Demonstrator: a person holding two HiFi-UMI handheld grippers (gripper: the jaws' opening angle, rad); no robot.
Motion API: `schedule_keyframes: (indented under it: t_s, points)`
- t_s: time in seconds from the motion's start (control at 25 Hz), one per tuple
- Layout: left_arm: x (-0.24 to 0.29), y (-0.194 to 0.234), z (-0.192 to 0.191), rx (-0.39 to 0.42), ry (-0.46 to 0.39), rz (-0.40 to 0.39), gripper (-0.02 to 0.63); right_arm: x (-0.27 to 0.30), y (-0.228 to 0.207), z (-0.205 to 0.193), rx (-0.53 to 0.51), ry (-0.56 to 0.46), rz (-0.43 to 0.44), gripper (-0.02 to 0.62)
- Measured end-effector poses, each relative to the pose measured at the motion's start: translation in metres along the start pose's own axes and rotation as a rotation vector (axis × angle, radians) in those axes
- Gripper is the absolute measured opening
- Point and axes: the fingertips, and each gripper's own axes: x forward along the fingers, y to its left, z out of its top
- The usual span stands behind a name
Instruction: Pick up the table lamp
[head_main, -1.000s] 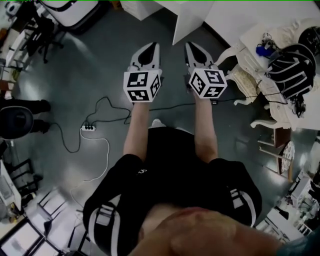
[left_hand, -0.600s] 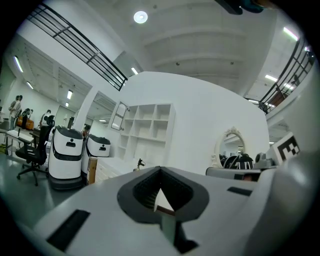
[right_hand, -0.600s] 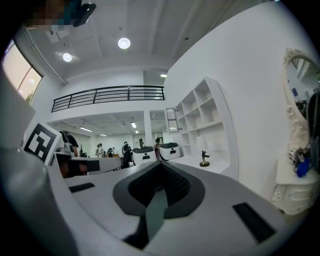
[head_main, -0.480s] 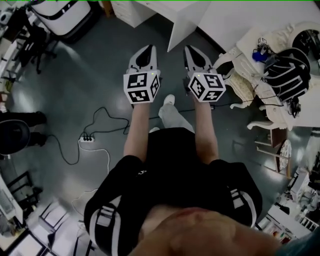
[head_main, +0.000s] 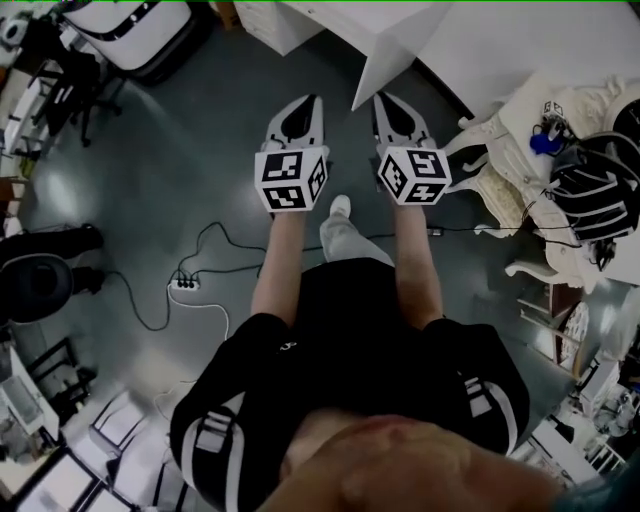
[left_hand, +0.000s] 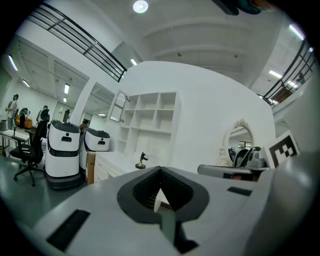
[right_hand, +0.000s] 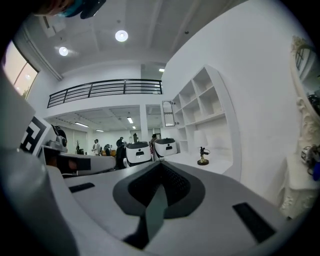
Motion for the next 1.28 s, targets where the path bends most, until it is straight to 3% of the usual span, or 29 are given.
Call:
schedule_keyframes:
  t_s: [0.16,0.52,0.84,1.04,1.28]
  points:
    - [0.063,0.016,-0.001,-0.009,0.034,-0.013,0.009,0.047,-0.043,-0.009,0.021,0.043,-0.033,0.017]
    - [0.177,0.008,0.022,0.035,0.010,-0.037,0.009,0.108,-0.136,0.025,0.025,-0.029,-0.088,0.018]
    - [0.218,0.007,0.029,0.059,0.009,-0.022,0.009,0.128,-0.169,0.030,0.043,-0.045,-0.084,0.018]
    - [0.233,-0.002,0.018,0.117,0.056,-0.025,0.009,0.127,-0.187,0.022,0.060,-0.035,-0.103,0.018]
    - [0.260,0.003,0.020,0.104,0.055,-0.052,0.009,0.146,-0.204,0.026,0.069,-0.052,-0.115,0.018]
